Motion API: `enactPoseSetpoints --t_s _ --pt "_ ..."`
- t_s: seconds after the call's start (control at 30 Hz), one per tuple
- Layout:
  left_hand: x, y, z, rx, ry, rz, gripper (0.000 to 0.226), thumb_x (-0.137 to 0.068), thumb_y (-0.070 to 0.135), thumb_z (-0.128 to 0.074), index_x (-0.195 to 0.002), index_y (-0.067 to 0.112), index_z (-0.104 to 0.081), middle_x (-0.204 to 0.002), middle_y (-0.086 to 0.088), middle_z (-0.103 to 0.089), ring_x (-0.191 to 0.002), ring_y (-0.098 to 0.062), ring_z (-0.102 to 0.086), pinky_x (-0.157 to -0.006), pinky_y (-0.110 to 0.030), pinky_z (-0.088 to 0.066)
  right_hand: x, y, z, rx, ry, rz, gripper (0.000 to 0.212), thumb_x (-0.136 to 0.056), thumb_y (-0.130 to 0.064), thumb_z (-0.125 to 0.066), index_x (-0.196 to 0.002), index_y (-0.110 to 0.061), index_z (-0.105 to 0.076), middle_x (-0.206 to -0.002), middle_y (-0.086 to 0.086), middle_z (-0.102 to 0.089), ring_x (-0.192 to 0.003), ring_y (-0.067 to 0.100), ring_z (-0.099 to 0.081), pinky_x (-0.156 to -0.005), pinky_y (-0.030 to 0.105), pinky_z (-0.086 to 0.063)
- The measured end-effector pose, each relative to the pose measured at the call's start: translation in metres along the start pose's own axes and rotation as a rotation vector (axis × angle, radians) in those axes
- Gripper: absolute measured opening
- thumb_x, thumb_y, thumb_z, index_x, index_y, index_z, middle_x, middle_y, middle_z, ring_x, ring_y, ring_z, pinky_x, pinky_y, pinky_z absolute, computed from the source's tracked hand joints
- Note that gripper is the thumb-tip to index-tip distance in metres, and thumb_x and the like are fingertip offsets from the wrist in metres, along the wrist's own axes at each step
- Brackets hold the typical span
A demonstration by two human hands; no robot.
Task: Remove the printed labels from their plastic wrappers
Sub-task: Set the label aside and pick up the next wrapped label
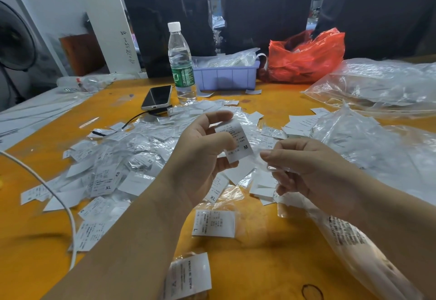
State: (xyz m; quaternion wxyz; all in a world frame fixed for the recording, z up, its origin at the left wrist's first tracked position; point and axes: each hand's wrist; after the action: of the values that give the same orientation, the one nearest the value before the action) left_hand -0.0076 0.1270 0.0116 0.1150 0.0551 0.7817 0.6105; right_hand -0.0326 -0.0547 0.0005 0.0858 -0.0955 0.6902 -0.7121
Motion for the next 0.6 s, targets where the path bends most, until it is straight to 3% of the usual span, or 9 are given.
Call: enactPoseSetpoints --t_s 0.13,0.33,0.6 --pt "-0.0004 0.0002 0.0005 -0.002 0.007 -0.005 0.044 -0.083 -0.014 -0.053 -0.103 0.023 -0.065 -0.089 -0.01 -0.058 -0.075 -0.023 -0.065 -0.054 -0.025 -0.051 -0.0003 -0.0008 -0.0004 0.008 0.019 -0.011 0.024 -0.064 -0.033 -0.072 -0.053 -0.017 -0.058 -0.05 0.005 -0.044 -0.05 0.018 -0.037 -0.055 0.029 -0.049" --pt "-0.0003 -0.0002 0.0009 -0.004 0.009 -0.011 0.044 -0.082 -0.014 -0.054 -0.104 0.023 -0.065 -0.089 -0.009 -0.058 -0.073 -0.021 -0.066 -0.055 -0.027 -0.052 -0.0002 -0.0001 0.001 0.006 0.042 -0.027 0.03 -0.082 -0.018 -0.069 -0.055 -0.015 -0.055 -0.05 0.005 -0.045 -0.049 0.018 -0.037 -0.055 0.029 -0.048" --pt "-0.001 -0.0016 0.0013 0.01 0.0 -0.007 0.044 -0.076 -0.01 -0.058 -0.105 0.023 -0.065 -0.09 -0.01 -0.057 -0.076 -0.024 -0.065 -0.054 -0.027 -0.051 -0.0012 -0.0006 -0.0001 0.014 0.097 -0.027 0.032 -0.083 -0.018 -0.069 -0.054 -0.015 -0.055 -0.05 0.005 -0.045 -0.049 0.018 -0.038 -0.058 0.033 -0.047"
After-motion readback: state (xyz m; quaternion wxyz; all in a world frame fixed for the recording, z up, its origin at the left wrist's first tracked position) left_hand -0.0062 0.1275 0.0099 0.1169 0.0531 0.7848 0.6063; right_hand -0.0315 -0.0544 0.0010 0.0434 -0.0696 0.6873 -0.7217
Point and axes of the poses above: each hand's wrist, its own x-axis away from the middle knuckle, its own z-axis out of the back of the hand, y = z × x
